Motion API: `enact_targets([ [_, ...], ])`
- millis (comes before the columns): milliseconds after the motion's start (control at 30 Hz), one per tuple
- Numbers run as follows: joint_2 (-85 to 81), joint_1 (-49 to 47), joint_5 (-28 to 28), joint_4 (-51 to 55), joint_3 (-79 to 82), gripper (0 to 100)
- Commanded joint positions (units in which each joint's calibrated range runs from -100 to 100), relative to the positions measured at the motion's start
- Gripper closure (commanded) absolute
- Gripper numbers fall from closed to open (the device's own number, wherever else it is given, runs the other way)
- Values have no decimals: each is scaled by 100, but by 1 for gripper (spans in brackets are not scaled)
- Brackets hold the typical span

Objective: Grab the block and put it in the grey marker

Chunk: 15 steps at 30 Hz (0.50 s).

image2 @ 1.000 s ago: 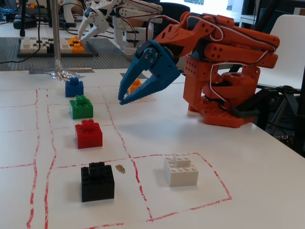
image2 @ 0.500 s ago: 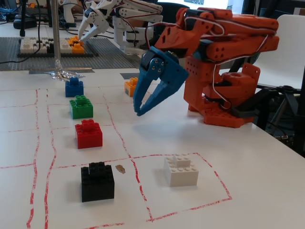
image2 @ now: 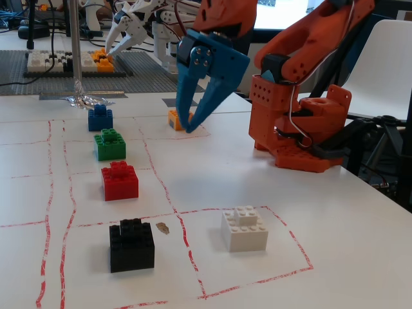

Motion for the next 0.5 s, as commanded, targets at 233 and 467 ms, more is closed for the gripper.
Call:
enact_targets([
  [233,1624,-1165,-381,299,-2688,91],
  [467,2865,-1429,-674,372,-3431,72],
])
